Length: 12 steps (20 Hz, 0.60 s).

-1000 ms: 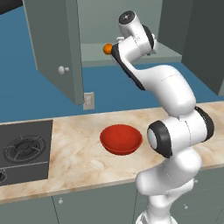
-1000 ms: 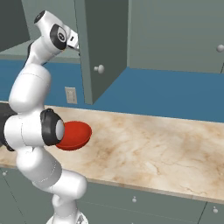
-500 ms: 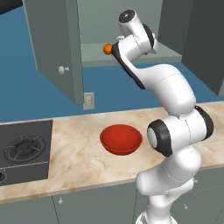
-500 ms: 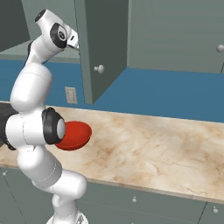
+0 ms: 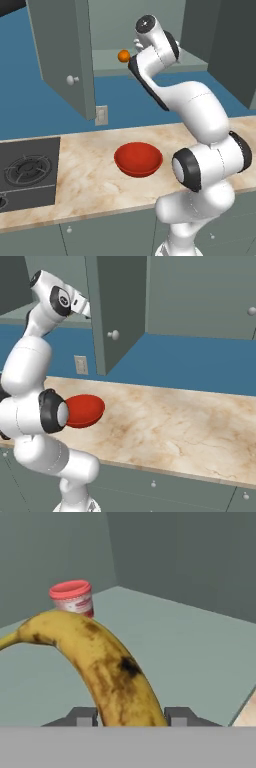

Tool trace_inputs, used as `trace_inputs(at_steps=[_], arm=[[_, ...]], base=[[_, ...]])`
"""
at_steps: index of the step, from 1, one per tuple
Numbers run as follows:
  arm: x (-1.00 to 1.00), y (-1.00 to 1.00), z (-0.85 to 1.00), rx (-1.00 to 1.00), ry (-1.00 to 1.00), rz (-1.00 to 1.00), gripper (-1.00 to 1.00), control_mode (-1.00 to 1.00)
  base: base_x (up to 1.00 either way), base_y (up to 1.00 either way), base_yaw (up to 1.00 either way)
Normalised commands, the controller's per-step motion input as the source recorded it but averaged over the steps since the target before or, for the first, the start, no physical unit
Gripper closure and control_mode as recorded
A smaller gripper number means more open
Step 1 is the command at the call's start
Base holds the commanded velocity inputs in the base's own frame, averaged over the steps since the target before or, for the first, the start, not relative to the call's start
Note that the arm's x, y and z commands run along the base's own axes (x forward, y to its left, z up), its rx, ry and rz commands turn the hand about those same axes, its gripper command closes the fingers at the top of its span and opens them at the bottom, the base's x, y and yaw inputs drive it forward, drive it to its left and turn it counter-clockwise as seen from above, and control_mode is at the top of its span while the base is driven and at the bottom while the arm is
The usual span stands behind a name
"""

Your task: Open the cabinet. Pick the tangerine and banana from the cabinet and place them into the bowl. Then close the cabinet.

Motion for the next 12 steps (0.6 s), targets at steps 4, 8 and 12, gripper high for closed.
trace_inputs(at_steps=[4, 8, 12], arm=[[-0.97, -0.12, 0.25, 0.00, 0.00, 0.00, 1.00, -1.00], [-1.00, -0.13, 0.23, 0.00, 0.11, 0.01, 1.00, -1.00], [-1.00, -0.01, 0.03, 0.00, 0.25, 0.09, 1.00, -1.00]], base=[[0.00, 0.00, 0.00], [0.00, 0.00, 0.00], [0.00, 0.00, 0.00]])
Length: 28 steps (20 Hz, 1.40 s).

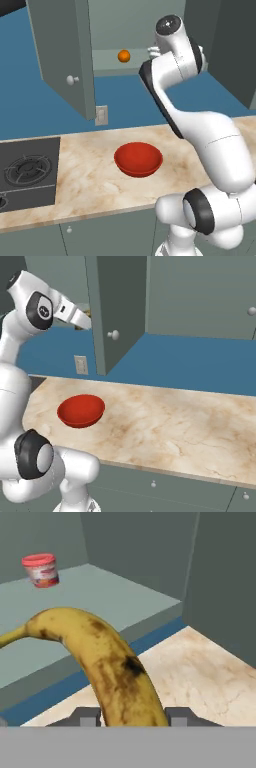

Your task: Open the cabinet. Pick the tangerine and banana from the cabinet and place them into the bowl. Then close the cabinet.

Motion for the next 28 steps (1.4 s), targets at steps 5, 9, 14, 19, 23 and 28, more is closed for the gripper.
trace_inputs(at_steps=[5, 9, 14, 19, 23, 28], arm=[[-0.90, 0.00, -0.28, 0.00, 0.17, 0.09, 1.00, -1.00], [-0.42, 0.13, -0.72, 0.00, 0.13, 0.08, 1.00, -1.00], [-0.06, 0.24, -0.87, 0.00, 0.07, 0.11, 1.00, -1.00], [-0.02, 0.33, -0.82, 0.00, 0.06, 0.09, 1.00, -1.00], [0.04, 0.35, -0.64, 0.00, 0.10, 0.06, 1.00, -1.00], [0.27, 0.21, -0.51, 0.00, 0.10, 0.00, 1.00, -1.00]], base=[[0.00, 0.00, 0.00], [0.00, 0.00, 0.00], [0.00, 0.00, 0.00], [0.00, 0.00, 0.00], [0.00, 0.00, 0.00], [0.00, 0.00, 0.00]])
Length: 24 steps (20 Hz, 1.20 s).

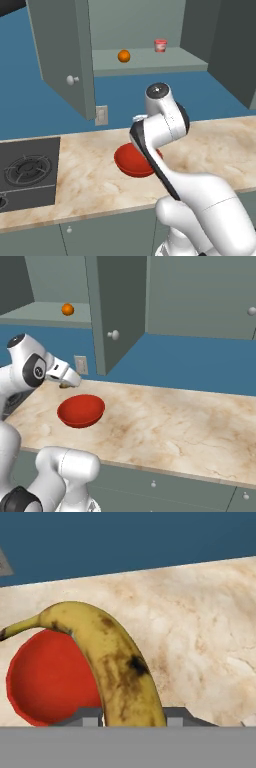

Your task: Open the cabinet. Pick the tangerine and banana from the cabinet and place them into the bowl. Then close the cabinet.

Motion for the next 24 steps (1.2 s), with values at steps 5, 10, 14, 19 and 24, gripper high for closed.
trace_inputs(at_steps=[5, 10, 14, 19, 24], arm=[[0.20, 0.13, -0.58, 0.00, 0.09, 0.01, 1.00, -1.00], [0.20, 0.06, -0.50, 0.00, 0.10, 0.02, 1.00, -1.00], [0.18, 0.00, -0.43, 0.00, 0.08, 0.02, 1.00, -1.00], [0.24, 0.00, -0.42, 0.00, 0.03, 0.01, 1.00, -1.00], [0.27, 0.00, -0.30, 0.00, 0.01, 0.00, 1.00, -1.00]], base=[[0.00, 0.00, 0.00], [0.00, 0.00, 0.00], [0.00, 0.00, 0.00], [0.00, 0.00, 0.00], [0.00, 0.00, 0.00]])
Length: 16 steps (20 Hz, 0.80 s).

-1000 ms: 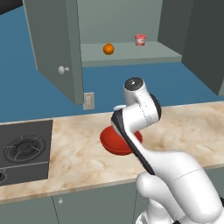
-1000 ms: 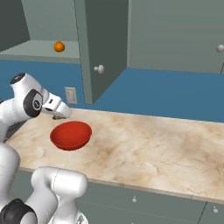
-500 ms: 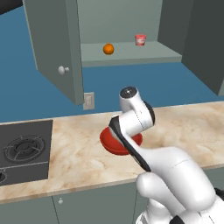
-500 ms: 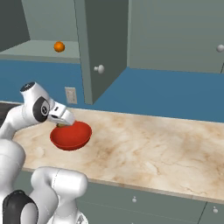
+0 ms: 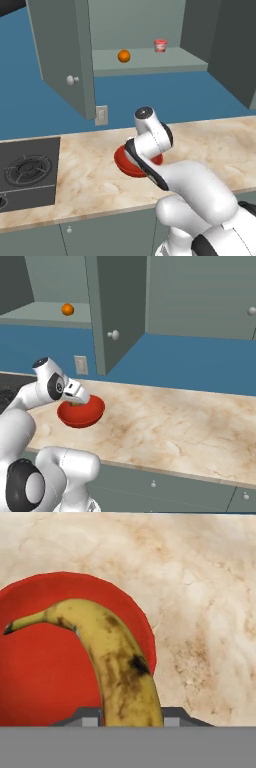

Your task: Open the cabinet. Pick the tangerine and banana from the cabinet and place them into the bowl. Then close the cabinet.

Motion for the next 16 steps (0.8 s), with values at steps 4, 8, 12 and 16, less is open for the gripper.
trace_inputs(at_steps=[4, 8, 12, 16], arm=[[0.18, 0.00, -0.14, 0.02, 0.10, 0.00, 1.00, -1.00], [0.09, 0.00, -0.12, 0.04, 0.13, 0.00, 1.00, -1.00], [0.12, 0.00, -0.26, 0.01, 0.05, 0.00, 1.00, -1.00], [0.13, 0.00, -0.38, 0.00, 0.00, 0.00, 1.00, -1.00]], base=[[0.00, 0.00, 0.00], [0.00, 0.00, 0.00], [0.00, 0.00, 0.00], [0.00, 0.00, 0.00]])
